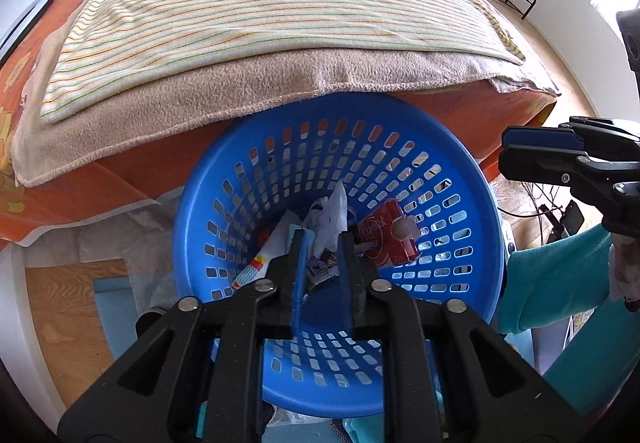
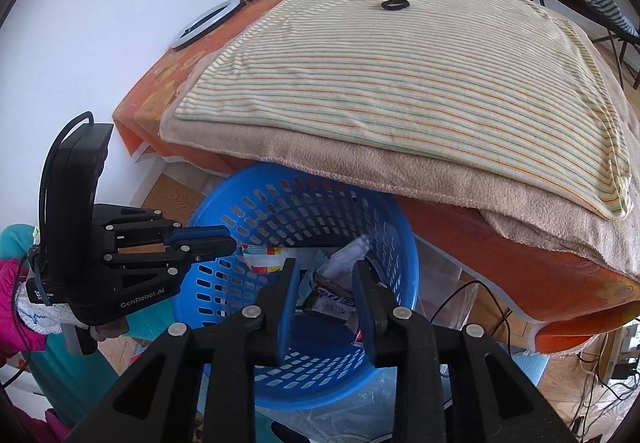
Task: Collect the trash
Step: 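Open both tools to drop the tube and candy bar into the basket, then move both tools back toward the white plastic bag and black hair tie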
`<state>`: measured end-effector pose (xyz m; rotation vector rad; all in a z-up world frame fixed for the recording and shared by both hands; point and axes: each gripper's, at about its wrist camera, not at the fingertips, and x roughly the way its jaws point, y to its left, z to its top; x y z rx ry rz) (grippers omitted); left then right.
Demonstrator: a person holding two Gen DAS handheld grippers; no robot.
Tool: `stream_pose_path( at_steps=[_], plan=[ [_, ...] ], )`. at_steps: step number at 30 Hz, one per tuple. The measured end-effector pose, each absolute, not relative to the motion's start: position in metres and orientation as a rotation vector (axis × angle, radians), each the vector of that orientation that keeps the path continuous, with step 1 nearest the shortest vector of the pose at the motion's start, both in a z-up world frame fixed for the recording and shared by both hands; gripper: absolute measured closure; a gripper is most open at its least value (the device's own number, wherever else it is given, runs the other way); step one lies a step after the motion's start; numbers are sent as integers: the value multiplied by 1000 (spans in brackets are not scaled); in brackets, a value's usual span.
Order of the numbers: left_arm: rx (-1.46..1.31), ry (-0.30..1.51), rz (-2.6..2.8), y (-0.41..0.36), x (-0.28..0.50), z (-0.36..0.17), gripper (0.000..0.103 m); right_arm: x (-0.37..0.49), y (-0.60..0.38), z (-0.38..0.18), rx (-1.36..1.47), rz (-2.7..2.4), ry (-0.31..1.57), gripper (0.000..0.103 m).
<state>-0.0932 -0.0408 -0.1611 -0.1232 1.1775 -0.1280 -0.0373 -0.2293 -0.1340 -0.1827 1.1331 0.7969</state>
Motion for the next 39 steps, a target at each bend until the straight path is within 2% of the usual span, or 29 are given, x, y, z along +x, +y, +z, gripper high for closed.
stream_pose_path(
  at_steps=[1,2,3,5,6,7,9,10,11,15,17,23,39],
  plan=[
    [-121,1173,-126,-41,-94,-161,68,-37,-229,-134,-184,793,1134,72],
    [-118,1167,-122,-41,-94,-160,63,-37,-229,-134,-187,789,1135,69],
    [-114,1163,-121,-42,-95,-159,63,-37,-230,-134,-188,784,1134,66],
    [-104,1165,-120,-43,-94,-159,63,-37,-230,-134,-191,775,1131,54],
    [-100,1165,-118,-44,-94,-159,63,-37,-230,-134,-191,771,1129,52],
    [-99,1168,-116,-44,-94,-160,61,-36,-230,-134,-193,766,1128,51],
    [-95,1167,-105,-43,-93,-160,50,-36,-230,-134,-199,756,1128,49],
    [-95,1161,-97,-42,-93,-159,44,-35,-231,-134,-199,750,1127,43],
    [-95,1155,-91,-41,-94,-158,43,-35,-231,-134,-199,746,1125,36],
    [-94,1156,-67,-36,-92,-158,42,-33,-233,-132,-199,728,1114,29],
    [-95,1162,-58,-34,-91,-159,34,-32,-234,-130,-201,720,1105,21],
    [-95,1166,-46,-30,-88,-158,34,-28,-234,-126,-210,692,1086,15],
    [-133,1122,-38,-12,-50,-121,34,1,-237,-99,-180,640,1038,10]
  ],
)
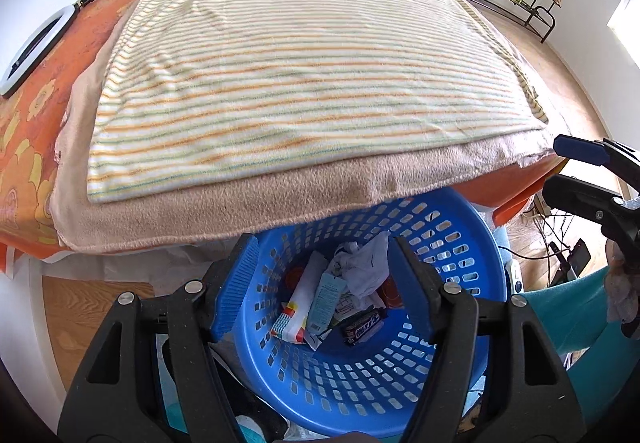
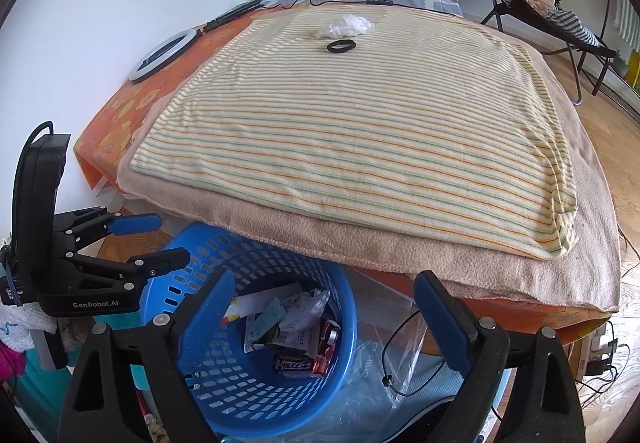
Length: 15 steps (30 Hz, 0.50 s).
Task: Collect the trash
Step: 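Move both tools back toward the white plastic bag and black hair tie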
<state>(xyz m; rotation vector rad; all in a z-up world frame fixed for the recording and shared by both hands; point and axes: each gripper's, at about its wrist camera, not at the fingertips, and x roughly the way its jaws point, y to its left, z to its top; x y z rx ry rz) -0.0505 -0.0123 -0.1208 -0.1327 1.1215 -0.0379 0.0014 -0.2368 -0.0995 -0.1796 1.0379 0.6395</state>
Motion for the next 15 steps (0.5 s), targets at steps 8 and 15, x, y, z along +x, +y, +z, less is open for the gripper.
stream_pose_path(
  at_steps=[8,15],
  plan=[
    [-109,1051,-35,3,-8,-84,34,33,-236,-79,-132,630,1007,10],
    [-138,1002,-32,20,43,-64,34,68,-228,-65,-153,618,955,10]
  ],
)
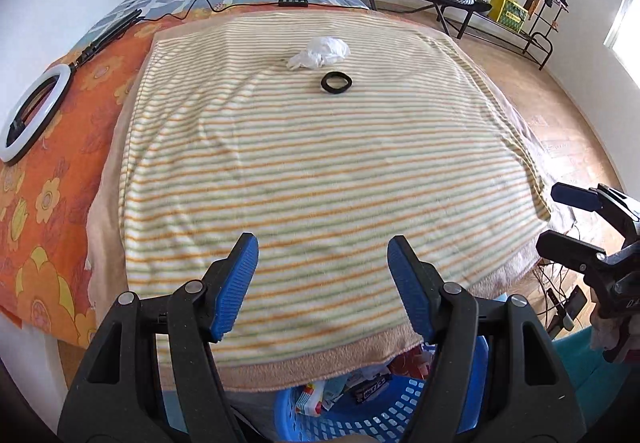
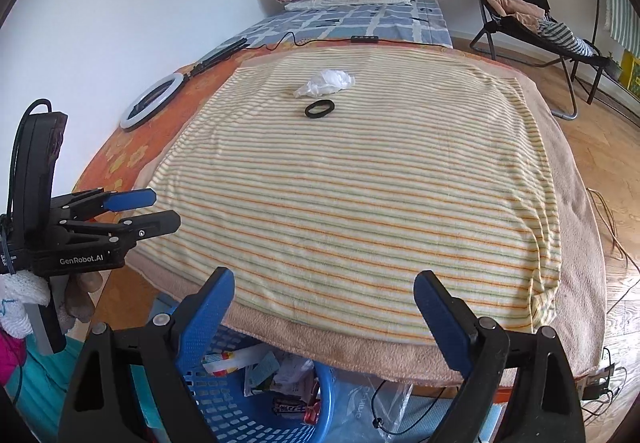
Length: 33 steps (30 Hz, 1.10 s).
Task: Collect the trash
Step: 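Move both tools back toward the white plastic bag and black hair tie, then grasp the white plastic bag with the left tool while the right tool grasps the black hair tie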
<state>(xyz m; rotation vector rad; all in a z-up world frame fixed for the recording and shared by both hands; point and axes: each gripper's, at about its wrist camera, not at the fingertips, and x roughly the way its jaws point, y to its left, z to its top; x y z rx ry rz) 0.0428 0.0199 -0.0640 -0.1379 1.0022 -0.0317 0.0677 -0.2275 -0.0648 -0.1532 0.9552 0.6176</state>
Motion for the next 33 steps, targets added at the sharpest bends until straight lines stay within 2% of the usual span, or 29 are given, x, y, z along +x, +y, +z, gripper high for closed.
stream_pose_path(
  at_steps=[7,15,21,25,33],
  plan=[
    [-125,948,-48,22,107,-50,34,105,-215,-61,-159,618,917,10],
    [-193,927,-47,33,174,-60,34,148,-197,-68,-190,632,927,11],
    [-191,920,-84,41,221,-64,34,179,-181,-84,-181,685,940,17],
    [-205,952,-114,43,251,-75,42,192,-167,-95,-206,705,940,19],
    [-283,986,-121,48,289,-103,43,216,-142,-115,-219,743,950,19]
  ],
)
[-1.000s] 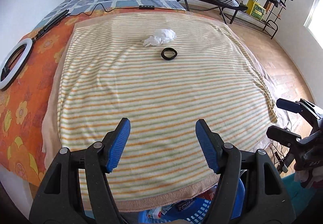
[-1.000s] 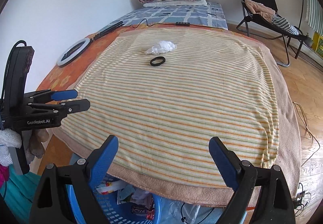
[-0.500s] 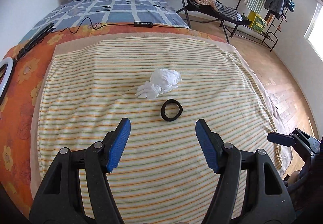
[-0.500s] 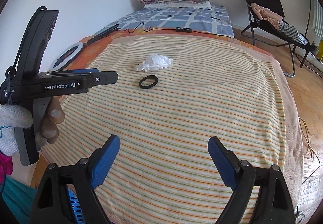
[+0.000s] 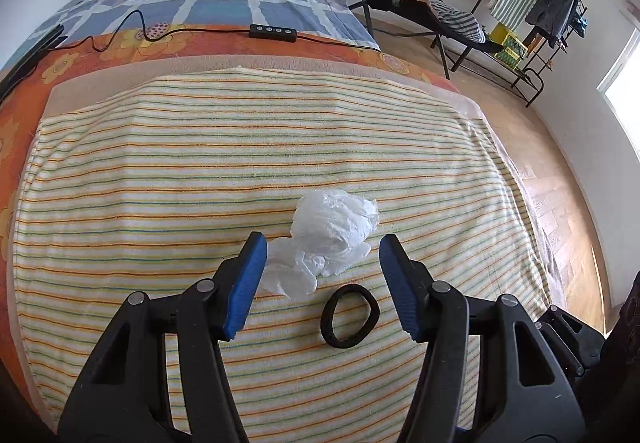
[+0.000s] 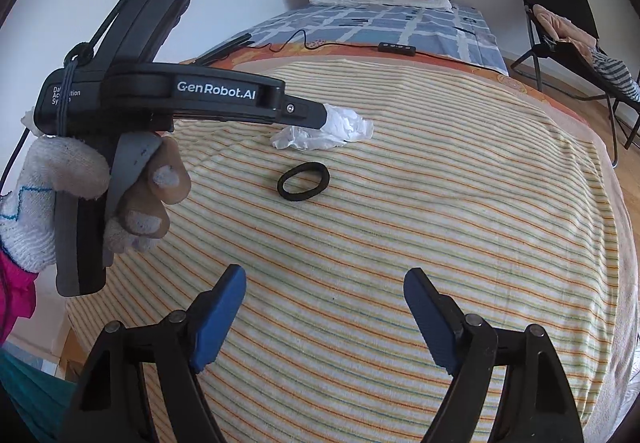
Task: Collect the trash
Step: 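Grasp the white plastic bag with the left tool while the right tool grasps the black hair tie, then carry the plastic bag and hair tie down over the blue basket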
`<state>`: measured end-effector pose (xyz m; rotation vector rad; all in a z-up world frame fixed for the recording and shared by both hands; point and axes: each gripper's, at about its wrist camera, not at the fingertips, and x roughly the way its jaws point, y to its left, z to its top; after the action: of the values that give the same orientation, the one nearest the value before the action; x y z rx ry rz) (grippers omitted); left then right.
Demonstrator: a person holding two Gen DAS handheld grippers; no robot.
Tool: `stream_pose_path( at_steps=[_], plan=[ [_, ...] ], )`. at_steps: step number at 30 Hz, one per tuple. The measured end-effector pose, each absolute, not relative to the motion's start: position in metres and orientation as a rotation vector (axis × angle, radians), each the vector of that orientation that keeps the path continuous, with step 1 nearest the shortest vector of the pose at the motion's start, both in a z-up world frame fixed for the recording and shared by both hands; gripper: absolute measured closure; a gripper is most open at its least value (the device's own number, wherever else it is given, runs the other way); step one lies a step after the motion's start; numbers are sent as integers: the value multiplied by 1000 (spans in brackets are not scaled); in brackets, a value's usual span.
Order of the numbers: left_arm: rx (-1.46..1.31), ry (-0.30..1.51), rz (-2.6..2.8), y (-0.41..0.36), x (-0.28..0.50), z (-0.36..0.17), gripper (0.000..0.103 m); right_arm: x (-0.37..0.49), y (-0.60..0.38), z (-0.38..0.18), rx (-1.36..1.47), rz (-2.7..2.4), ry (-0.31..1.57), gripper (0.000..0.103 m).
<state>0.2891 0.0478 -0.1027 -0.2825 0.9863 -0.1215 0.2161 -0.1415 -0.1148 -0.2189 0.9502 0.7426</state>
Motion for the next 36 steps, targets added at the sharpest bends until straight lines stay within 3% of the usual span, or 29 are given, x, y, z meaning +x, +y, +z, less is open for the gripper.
stream_pose_path(
  at_steps=[6,8,15,21,29,36],
  plan=[
    [-282,1007,-135,48,301,-117,57,229,-118,-121,-244,776,948,23],
    [-293,1012,-158,49,303,-120,73,234,-112,-121,-237,788,950,26],
    [-322,975,-138,62,300,-116,76,251,-89,-128,-242,794,967,27],
    [-345,958,-99,81,295,-112,76,263,-75,-135,-252,757,978,34],
    [-354,936,-68,96,279,-105,78,264,-77,-131,-279,696,972,87],
    [-348,925,-56,96,258,-91,78,257,-94,-117,-230,687,958,95]
  ],
)
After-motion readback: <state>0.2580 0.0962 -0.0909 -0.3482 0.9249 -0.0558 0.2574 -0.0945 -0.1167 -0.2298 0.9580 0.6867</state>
